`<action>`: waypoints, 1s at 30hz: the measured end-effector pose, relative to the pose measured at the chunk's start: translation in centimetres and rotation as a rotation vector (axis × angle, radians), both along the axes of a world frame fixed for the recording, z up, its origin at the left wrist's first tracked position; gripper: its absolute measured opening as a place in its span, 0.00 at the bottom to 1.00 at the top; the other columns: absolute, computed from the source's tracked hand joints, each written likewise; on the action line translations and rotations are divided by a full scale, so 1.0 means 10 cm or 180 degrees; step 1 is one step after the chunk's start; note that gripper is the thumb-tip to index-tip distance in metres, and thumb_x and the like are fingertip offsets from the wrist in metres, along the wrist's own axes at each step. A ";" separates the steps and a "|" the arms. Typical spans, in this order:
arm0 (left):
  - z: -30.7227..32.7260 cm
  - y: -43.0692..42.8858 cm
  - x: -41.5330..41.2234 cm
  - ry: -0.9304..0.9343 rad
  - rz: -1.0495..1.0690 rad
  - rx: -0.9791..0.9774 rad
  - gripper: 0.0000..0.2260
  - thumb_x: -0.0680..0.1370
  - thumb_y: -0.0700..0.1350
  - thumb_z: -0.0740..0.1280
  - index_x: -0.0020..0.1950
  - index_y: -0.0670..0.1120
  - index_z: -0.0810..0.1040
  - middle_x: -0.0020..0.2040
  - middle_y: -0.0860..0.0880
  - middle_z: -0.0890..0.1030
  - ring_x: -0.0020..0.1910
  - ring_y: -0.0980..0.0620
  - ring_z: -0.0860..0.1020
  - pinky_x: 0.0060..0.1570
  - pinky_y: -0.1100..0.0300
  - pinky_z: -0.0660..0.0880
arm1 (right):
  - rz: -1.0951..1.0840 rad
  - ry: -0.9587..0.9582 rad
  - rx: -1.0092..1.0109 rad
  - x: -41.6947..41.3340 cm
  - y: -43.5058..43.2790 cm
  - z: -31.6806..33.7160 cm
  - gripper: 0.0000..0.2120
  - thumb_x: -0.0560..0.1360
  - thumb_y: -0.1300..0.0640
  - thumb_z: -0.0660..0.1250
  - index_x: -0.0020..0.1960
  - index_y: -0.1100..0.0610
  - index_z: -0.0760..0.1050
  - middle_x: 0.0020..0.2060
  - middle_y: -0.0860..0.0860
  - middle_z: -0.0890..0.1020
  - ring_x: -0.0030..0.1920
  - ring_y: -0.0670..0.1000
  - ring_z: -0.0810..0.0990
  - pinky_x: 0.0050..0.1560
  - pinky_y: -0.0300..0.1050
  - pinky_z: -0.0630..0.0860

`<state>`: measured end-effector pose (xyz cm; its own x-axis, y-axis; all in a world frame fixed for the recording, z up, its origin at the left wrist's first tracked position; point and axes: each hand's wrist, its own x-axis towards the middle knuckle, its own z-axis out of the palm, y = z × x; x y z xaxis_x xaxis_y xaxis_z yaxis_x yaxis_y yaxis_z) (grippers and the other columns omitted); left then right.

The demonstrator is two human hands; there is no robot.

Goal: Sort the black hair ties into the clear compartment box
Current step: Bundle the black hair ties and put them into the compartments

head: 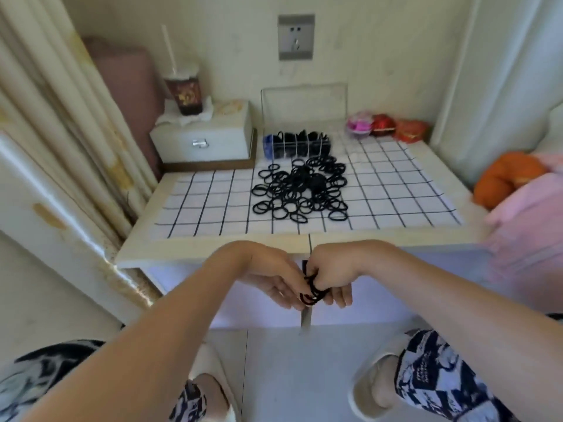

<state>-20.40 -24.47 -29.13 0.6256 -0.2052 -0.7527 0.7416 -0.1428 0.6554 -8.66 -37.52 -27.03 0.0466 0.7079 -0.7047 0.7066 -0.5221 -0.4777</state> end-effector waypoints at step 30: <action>0.38 1.03 1.17 -0.2445 0.0528 0.3872 0.15 0.76 0.47 0.68 0.64 0.54 0.77 0.56 0.53 0.79 0.57 0.52 0.73 0.59 0.56 0.73 | -0.1178 -0.0704 0.1995 1.56 1.13 0.40 0.10 0.79 0.59 0.66 0.58 0.54 0.81 0.42 0.58 0.86 0.24 0.49 0.79 0.30 0.47 0.80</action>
